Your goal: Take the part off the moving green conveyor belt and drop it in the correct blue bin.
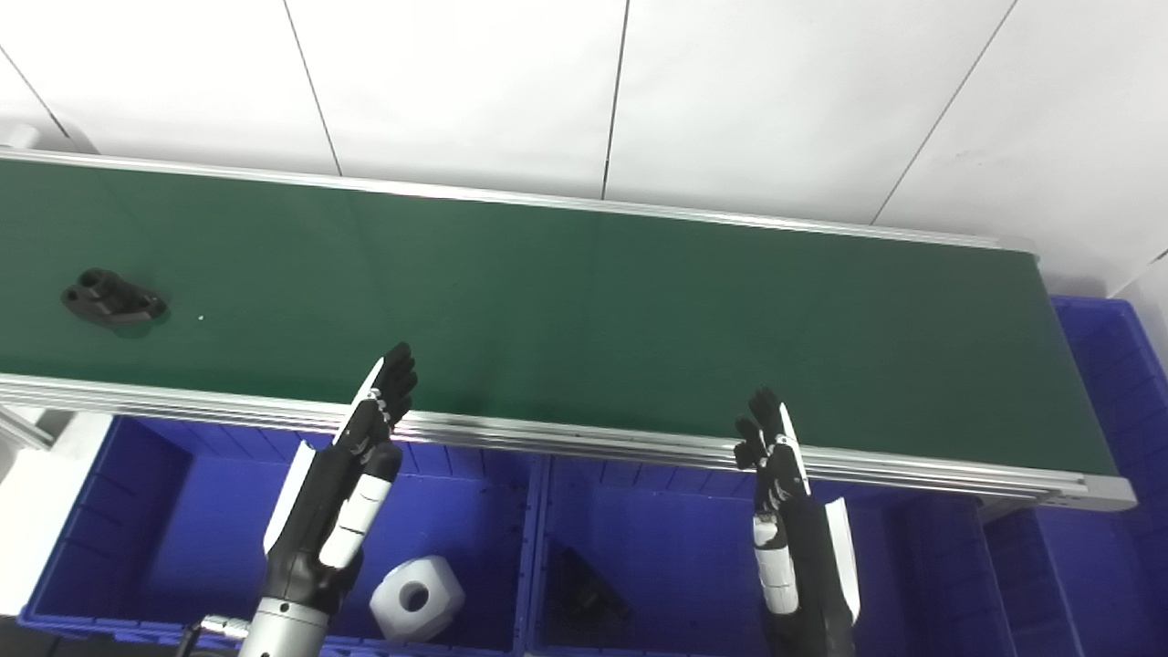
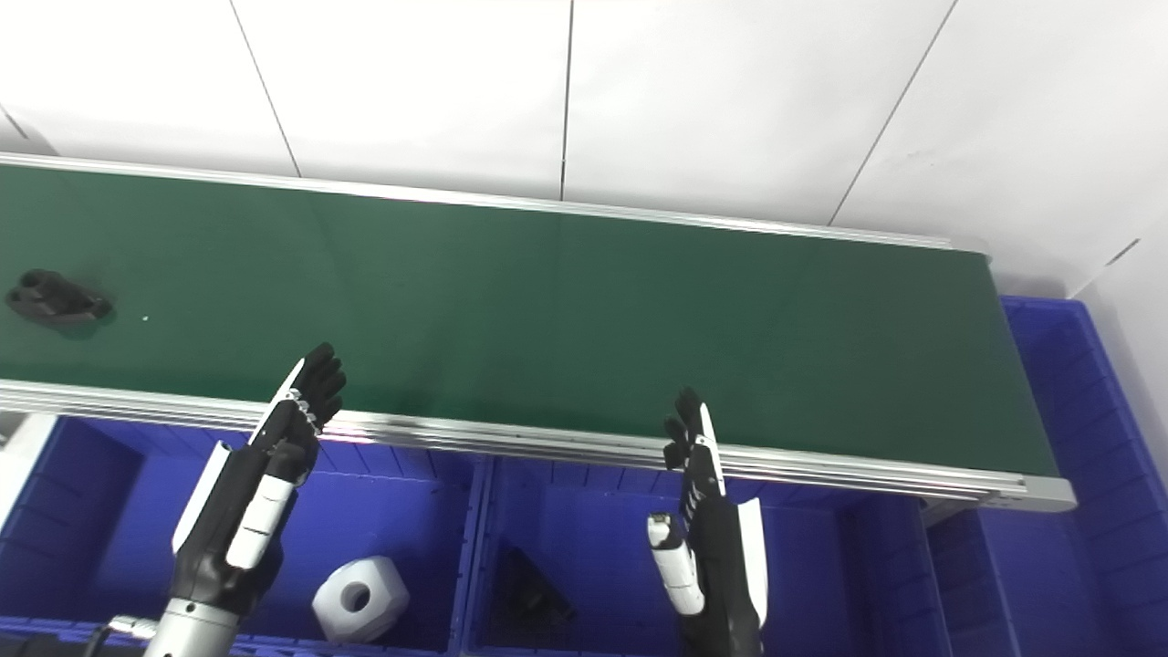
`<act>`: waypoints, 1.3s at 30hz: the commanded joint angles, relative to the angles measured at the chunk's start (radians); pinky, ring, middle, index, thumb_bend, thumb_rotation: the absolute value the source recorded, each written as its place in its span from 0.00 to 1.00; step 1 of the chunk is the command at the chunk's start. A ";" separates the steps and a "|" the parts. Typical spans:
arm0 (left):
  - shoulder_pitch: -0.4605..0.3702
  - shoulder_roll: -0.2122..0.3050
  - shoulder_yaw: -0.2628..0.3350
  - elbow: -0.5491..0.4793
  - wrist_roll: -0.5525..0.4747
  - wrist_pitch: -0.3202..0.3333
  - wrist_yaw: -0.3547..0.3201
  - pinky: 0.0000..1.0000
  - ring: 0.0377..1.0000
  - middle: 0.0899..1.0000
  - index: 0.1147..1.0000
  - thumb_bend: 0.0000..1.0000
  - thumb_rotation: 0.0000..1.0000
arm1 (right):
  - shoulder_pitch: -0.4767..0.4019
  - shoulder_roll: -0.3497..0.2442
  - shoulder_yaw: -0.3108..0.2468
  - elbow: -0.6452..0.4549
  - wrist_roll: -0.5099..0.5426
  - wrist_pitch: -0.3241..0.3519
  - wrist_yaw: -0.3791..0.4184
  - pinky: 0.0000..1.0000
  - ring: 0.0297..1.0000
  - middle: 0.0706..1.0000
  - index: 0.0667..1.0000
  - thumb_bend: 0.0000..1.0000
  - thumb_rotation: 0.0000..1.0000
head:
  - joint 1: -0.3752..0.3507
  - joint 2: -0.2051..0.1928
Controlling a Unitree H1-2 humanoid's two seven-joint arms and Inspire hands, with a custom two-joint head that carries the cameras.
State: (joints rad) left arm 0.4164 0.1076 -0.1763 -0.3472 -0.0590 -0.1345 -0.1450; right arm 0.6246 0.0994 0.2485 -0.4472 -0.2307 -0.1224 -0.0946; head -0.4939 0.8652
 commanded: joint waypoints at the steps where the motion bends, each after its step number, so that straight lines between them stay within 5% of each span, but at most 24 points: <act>1: -0.009 0.001 0.005 -0.012 -0.033 -0.030 -0.014 1.00 0.99 0.99 0.97 0.77 0.89 | -0.003 0.024 0.010 -0.012 -0.001 -0.033 -0.011 0.95 0.95 0.98 0.99 1.00 1.00 | -0.009 -0.001; 39: 0.007 -0.052 0.030 0.006 -0.056 -0.047 -0.026 0.94 0.93 0.94 0.92 0.64 0.83 | -0.008 0.016 0.001 -0.003 0.027 -0.001 0.003 0.93 0.94 0.97 0.99 0.98 1.00 | -0.011 -0.012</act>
State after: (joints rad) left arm 0.4214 0.0558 -0.1458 -0.3231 -0.1052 -0.1475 -0.1697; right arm 0.6140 0.1028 0.2440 -0.4293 -0.2065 -0.1183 -0.0936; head -0.5062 0.8514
